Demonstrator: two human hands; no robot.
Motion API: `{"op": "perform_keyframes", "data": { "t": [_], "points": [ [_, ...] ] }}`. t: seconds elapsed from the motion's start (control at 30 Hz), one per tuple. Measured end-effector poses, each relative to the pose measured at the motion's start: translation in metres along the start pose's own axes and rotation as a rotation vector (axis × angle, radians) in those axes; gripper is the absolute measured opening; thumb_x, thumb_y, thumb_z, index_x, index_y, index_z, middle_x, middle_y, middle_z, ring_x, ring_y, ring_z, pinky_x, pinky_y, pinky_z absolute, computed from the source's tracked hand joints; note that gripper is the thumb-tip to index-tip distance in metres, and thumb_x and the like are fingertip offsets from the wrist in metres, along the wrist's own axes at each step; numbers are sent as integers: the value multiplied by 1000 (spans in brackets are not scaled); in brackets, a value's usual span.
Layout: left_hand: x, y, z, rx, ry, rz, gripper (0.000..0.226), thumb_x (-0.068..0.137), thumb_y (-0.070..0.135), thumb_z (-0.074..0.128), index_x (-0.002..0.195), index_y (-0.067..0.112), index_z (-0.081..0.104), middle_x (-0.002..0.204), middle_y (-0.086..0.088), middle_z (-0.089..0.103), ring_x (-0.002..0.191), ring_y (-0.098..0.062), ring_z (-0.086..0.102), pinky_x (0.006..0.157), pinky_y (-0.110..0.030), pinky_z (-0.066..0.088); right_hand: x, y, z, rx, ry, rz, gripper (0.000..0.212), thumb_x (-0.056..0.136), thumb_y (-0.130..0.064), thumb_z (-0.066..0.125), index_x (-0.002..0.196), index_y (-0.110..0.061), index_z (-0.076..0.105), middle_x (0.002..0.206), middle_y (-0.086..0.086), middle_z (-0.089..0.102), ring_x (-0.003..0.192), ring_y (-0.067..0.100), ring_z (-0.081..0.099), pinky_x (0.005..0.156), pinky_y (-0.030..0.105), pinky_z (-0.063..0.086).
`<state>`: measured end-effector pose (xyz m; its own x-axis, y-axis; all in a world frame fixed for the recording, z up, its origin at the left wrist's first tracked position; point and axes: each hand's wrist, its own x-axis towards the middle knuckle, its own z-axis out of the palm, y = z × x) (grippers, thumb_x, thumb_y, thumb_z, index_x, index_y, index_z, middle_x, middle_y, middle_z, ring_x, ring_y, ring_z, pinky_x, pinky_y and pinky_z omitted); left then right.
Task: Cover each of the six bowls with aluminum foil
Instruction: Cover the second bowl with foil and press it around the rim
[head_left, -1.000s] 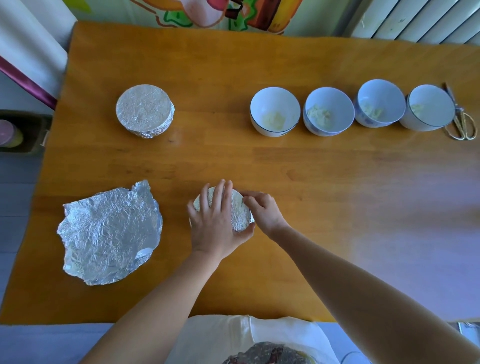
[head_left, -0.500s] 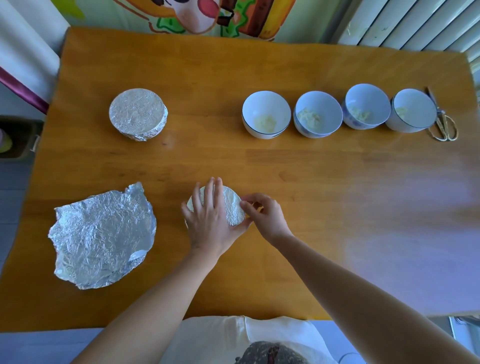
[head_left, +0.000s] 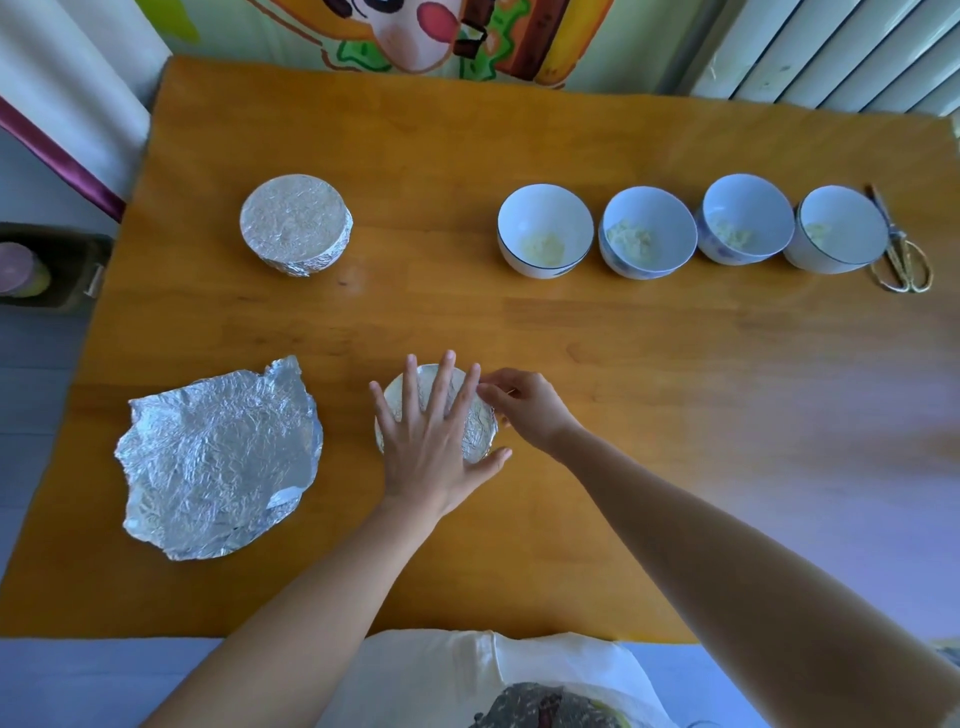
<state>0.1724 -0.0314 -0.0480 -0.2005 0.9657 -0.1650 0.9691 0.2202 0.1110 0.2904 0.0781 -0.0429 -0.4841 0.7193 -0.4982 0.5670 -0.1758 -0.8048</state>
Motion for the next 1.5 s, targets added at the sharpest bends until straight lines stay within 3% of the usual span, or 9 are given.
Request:
{"op": "perform_keyframes", "data": {
  "t": [0.13, 0.27, 0.47, 0.6, 0.8, 0.97, 1.2, 1.37, 1.5],
  "points": [
    [0, -4, 4, 33, 2, 19, 87, 84, 77, 33, 157, 30, 26, 165, -3, 19, 150, -41, 16, 109, -70, 20, 0, 6, -5, 122, -77, 48, 29, 95, -2, 44, 110, -7, 69, 86, 4, 68, 72, 13, 60, 70, 26, 52],
    [0, -4, 2, 46, 10, 12, 85, 83, 73, 39, 156, 30, 27, 165, -2, 20, 149, -41, 18, 108, -68, 21, 2, 9, -3, 84, -65, 39, 18, 92, -5, 59, 105, -9, 72, 90, 11, 72, 70, 12, 62, 71, 29, 56],
    [1, -4, 2, 34, 19, 6, 83, 84, 71, 40, 156, 30, 29, 165, -2, 22, 149, -41, 19, 108, -68, 21, 15, 11, 1, -164, 132, -132, 9, 83, -7, 72, 82, -16, 71, 90, -2, 61, 74, 12, 58, 68, 17, 45],
    [1, -4, 2, 38, 26, 15, 82, 84, 69, 40, 155, 30, 31, 164, -2, 23, 148, -41, 21, 108, -68, 22, 12, 20, 9, -281, 211, -245, 6, 81, -6, 71, 76, -7, 68, 75, 3, 68, 63, 14, 56, 63, 33, 50],
    [1, -3, 2, 53, 17, 12, 82, 84, 69, 40, 155, 30, 31, 165, -2, 22, 149, -41, 20, 109, -67, 21, 6, 22, 21, -294, 378, -355, 14, 74, -6, 60, 69, -7, 73, 62, 5, 68, 53, 19, 56, 50, 30, 48],
    [1, -4, 2, 51, 12, 12, 84, 83, 71, 37, 155, 30, 29, 165, -3, 21, 148, -42, 20, 108, -68, 20, -4, 29, 18, -313, 302, -410, 30, 80, 1, 55, 98, -8, 77, 102, 7, 71, 91, 27, 59, 75, 30, 47],
    [2, -2, 2, 53, 4, -1, 89, 78, 74, 35, 156, 31, 28, 164, -3, 22, 148, -42, 19, 108, -68, 20, -21, 19, 18, -67, 99, -116, 46, 87, -2, 48, 127, -18, 64, 88, -18, 54, 93, 11, 52, 82, 19, 37],
    [3, -1, 2, 68, -11, -35, 89, 79, 76, 29, 156, 31, 25, 165, -3, 20, 150, -41, 16, 108, -68, 20, -18, 10, 20, 103, -6, -14, 45, 90, -17, 37, 124, -18, 66, 121, -10, 58, 123, 13, 40, 111, 32, 28],
    [3, -1, 3, 73, -16, -46, 90, 79, 78, 24, 156, 32, 20, 166, -3, 17, 150, -40, 15, 109, -68, 20, -17, 7, 18, 120, -26, 4, 34, 92, -33, 44, 109, -18, 70, 115, -4, 62, 114, 13, 49, 106, 36, 34]
  ]
}}
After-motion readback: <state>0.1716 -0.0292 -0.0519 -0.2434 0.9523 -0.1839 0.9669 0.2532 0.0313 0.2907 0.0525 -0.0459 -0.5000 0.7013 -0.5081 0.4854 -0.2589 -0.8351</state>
